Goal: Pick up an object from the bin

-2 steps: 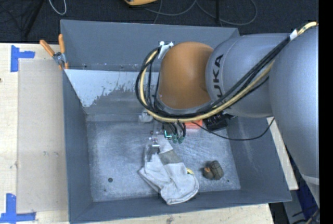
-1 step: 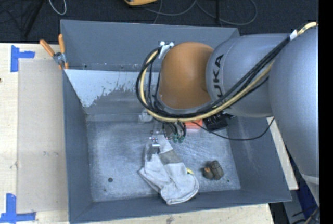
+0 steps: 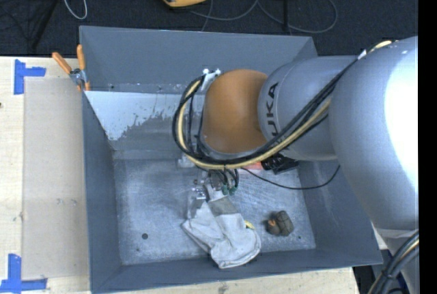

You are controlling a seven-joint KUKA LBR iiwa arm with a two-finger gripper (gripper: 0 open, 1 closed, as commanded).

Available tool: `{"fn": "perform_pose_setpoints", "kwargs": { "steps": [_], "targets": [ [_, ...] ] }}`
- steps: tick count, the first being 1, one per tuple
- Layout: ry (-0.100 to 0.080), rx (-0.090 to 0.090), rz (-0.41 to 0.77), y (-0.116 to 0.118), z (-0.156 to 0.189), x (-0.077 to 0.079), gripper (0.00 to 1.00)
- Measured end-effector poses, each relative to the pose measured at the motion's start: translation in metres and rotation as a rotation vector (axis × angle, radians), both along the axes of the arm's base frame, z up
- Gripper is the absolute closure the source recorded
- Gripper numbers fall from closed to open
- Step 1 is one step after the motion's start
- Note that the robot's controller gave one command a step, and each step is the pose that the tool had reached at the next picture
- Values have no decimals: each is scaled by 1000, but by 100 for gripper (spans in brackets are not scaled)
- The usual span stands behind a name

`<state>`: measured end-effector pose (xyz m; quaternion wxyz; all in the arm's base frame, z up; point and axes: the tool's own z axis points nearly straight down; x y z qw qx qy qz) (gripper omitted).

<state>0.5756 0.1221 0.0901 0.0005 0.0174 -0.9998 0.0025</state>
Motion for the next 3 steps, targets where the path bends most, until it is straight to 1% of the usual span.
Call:
{"fn": "perform_pose_setpoints", "kwargs": {
  "steps": [1,2,3],
  "targets": [
    [0,12,98,-2,-11,-13,0],
    [-2,5,313,-43,-13,-23,0],
    [-3,6,391,-40,-13,-25,0]
  ]
}}
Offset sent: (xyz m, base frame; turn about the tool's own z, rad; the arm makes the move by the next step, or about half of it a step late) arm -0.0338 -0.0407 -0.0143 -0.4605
